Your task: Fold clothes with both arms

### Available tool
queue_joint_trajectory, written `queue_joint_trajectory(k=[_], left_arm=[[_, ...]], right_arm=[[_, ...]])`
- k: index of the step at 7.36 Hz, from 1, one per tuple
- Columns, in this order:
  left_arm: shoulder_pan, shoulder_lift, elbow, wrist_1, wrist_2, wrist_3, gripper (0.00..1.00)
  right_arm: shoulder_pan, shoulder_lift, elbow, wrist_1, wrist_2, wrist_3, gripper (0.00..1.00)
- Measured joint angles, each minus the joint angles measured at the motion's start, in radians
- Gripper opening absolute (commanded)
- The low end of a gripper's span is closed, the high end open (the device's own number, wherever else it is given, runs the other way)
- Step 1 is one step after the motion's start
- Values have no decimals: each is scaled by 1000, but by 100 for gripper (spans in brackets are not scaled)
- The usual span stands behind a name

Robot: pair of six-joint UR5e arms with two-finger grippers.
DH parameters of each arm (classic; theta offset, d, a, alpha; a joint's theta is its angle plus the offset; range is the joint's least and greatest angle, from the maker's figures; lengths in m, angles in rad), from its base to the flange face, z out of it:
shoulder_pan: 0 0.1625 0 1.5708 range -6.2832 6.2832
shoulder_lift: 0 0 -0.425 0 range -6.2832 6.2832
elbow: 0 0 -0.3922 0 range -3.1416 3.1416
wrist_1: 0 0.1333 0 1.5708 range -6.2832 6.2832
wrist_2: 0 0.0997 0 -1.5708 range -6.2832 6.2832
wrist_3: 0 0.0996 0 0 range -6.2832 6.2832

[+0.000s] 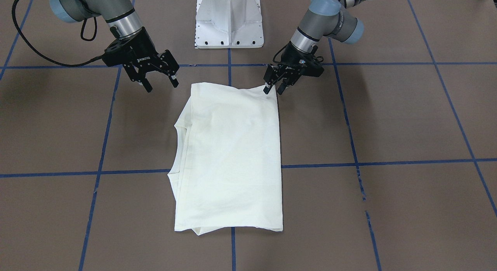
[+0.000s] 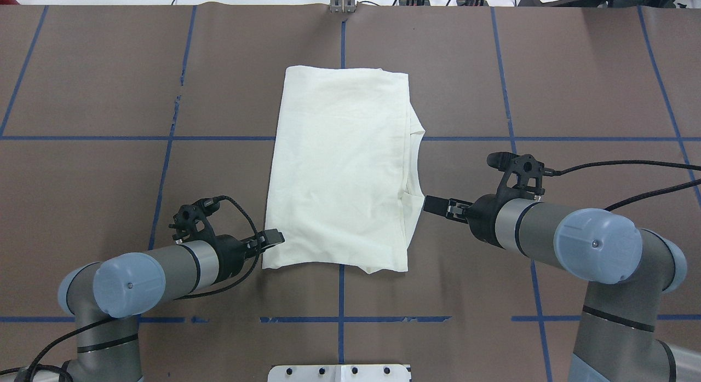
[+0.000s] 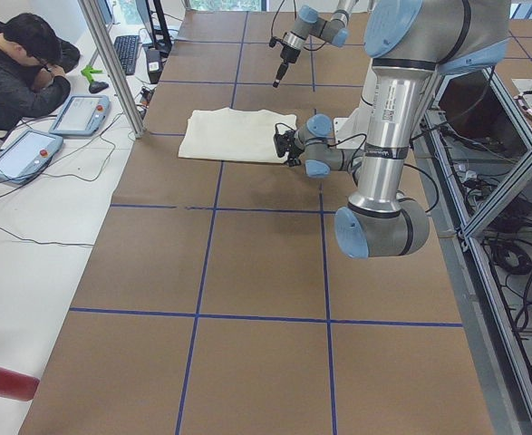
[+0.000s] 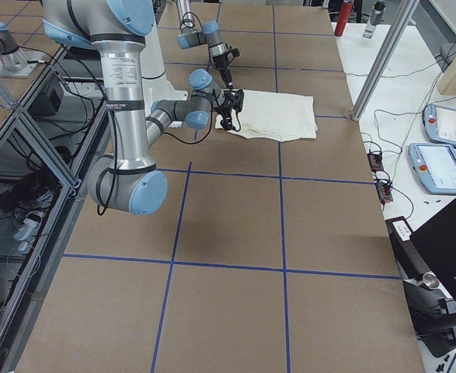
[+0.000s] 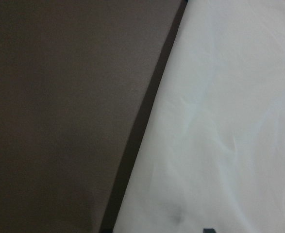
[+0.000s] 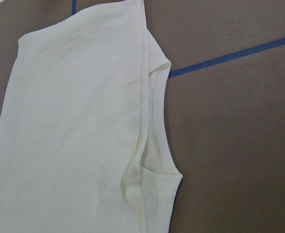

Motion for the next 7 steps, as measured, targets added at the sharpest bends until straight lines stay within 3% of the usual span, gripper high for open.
queue_joint_trajectory(k=[7], left_arm=[[36,-6,-17,79,-4,23,67]], right_arm=[[0,-3,0,0,-3,0,100]])
